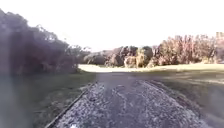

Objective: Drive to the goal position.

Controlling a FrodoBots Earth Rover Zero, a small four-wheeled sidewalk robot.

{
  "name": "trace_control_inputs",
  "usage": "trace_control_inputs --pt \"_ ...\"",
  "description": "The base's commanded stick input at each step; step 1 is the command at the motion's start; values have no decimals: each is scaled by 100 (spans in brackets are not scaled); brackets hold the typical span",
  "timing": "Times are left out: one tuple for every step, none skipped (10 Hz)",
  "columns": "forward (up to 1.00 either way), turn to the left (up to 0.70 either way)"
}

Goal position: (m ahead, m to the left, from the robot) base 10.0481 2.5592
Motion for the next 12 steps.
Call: trace_control_inputs --pt "70 0" --pt "70 0" --pt "70 0" --pt "70 0" --pt "70 0" --pt "70 0" --pt "70 0" --pt "70 0" --pt "70 0" --pt "70 0" --pt "70 0" --pt "70 0"
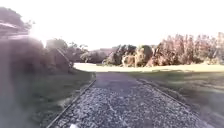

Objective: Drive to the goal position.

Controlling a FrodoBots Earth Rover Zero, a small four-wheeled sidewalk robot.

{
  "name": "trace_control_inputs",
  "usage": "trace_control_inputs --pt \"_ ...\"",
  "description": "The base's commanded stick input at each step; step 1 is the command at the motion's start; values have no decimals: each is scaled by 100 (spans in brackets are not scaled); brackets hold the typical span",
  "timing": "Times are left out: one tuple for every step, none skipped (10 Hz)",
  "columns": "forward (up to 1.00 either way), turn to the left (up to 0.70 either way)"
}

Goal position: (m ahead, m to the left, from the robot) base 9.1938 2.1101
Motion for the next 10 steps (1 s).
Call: trace_control_inputs --pt "70 0" --pt "70 0" --pt "70 0" --pt "70 0" --pt "70 0" --pt "70 -8" --pt "70 -31" --pt "70 -11" --pt "70 4" --pt "70 1"
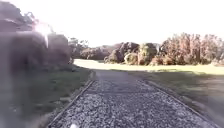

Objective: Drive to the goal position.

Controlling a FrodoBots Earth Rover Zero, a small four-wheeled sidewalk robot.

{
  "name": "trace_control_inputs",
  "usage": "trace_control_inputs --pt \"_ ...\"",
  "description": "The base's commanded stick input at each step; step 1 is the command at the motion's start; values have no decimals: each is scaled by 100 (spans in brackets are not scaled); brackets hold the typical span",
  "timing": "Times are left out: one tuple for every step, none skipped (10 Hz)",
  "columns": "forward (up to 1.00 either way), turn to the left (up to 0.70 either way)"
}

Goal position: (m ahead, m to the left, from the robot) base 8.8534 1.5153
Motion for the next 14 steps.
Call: trace_control_inputs --pt "41 0" --pt "0 0" --pt "0 0" --pt "0 0" --pt "0 0" --pt "0 0" --pt "0 0" --pt "0 0" --pt "0 0" --pt "0 0" --pt "39 0" --pt "85 0" --pt "85 0" --pt "85 -10"
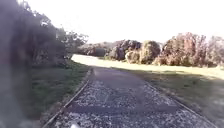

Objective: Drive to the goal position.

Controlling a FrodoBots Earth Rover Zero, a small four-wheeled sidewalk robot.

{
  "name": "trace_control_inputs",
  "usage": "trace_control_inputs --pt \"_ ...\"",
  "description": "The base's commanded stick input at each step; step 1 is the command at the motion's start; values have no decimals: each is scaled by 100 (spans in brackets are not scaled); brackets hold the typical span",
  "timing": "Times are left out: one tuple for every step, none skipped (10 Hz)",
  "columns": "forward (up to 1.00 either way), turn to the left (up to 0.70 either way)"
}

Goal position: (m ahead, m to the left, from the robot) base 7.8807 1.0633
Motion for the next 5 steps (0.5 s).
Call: trace_control_inputs --pt "85 -32" --pt "85 -34" --pt "85 0" --pt "85 0" --pt "85 0"
